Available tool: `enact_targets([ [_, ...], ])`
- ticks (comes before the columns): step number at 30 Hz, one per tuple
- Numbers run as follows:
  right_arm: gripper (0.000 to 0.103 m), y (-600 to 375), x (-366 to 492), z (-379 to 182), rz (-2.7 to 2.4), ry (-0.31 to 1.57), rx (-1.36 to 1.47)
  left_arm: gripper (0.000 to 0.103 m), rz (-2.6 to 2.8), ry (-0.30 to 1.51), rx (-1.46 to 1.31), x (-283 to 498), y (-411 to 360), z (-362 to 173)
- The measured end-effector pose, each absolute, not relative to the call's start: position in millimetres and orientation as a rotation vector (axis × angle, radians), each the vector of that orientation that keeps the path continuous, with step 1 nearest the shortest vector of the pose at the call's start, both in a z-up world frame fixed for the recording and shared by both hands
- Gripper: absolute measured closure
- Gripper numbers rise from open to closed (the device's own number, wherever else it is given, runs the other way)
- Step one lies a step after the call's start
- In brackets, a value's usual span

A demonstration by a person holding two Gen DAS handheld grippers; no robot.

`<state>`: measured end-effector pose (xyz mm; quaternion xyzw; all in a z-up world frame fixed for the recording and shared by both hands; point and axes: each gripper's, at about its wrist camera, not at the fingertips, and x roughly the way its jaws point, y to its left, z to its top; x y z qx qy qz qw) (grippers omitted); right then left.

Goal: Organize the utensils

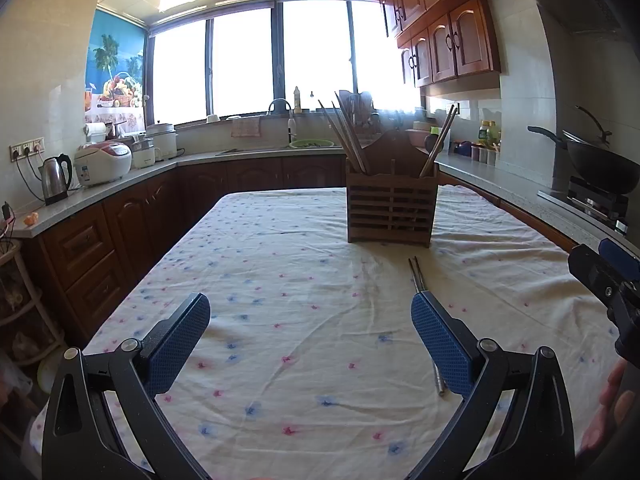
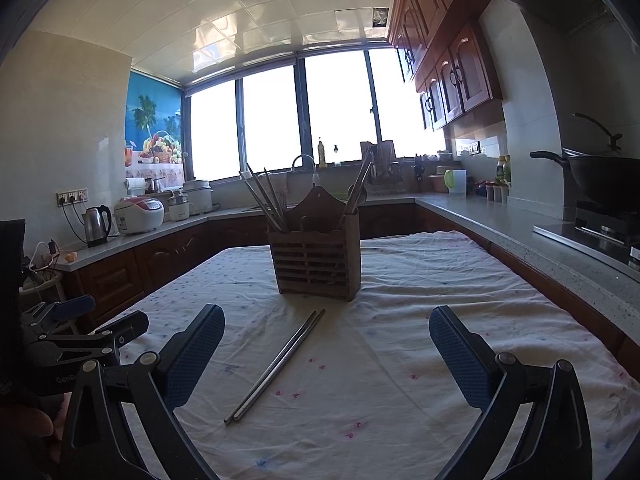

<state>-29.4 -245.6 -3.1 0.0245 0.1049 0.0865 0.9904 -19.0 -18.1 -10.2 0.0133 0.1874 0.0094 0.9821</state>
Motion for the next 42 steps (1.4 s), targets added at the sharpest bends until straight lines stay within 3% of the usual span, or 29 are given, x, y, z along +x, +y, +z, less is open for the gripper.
enact_targets([
  [42,0.0,-241.5,-25.3,-5.2,0.171,0.239,0.052,0.0,-0.022,0.417,-0.002,-11.9,-13.1,-6.9],
])
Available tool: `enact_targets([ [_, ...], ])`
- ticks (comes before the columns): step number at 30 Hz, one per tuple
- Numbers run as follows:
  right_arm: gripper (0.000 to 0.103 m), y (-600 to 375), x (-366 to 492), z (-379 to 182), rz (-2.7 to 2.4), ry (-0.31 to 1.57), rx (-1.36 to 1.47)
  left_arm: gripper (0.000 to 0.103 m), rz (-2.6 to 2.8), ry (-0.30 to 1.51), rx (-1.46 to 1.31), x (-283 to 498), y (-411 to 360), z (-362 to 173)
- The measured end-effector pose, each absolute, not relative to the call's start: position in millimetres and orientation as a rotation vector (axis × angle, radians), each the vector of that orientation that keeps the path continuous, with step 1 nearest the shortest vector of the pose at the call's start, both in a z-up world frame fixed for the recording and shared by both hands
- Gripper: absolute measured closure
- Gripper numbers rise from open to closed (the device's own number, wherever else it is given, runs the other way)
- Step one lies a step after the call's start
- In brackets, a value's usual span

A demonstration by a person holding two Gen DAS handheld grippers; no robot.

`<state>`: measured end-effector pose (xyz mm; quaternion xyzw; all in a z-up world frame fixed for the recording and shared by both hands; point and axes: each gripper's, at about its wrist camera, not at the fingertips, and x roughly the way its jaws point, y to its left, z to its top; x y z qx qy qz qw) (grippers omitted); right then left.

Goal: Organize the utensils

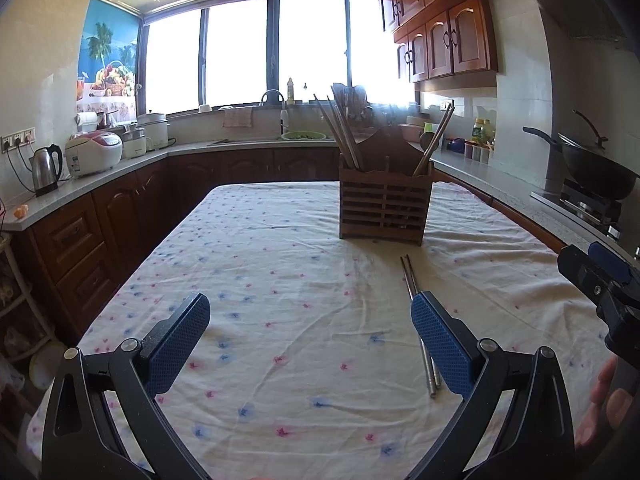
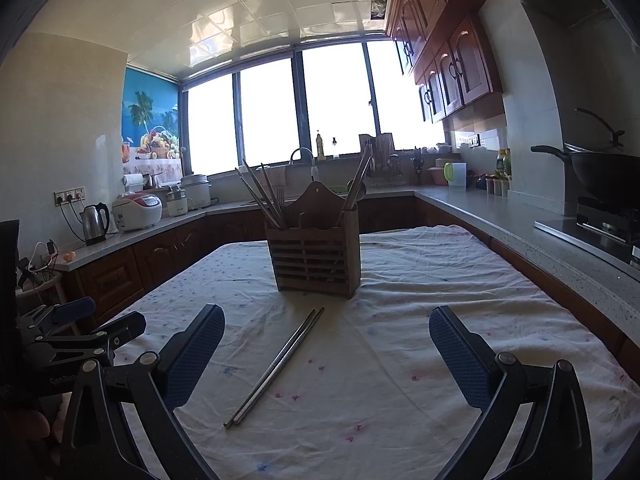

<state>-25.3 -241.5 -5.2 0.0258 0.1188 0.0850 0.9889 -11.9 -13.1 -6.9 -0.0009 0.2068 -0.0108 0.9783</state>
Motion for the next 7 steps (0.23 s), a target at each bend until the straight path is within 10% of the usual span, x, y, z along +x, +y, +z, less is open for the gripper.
enact_targets([
  [7,0.0,-244,-13,0,0.166,0.288,0.058,0.0,-0.052,0.485,-0.015,0,-13,-11],
])
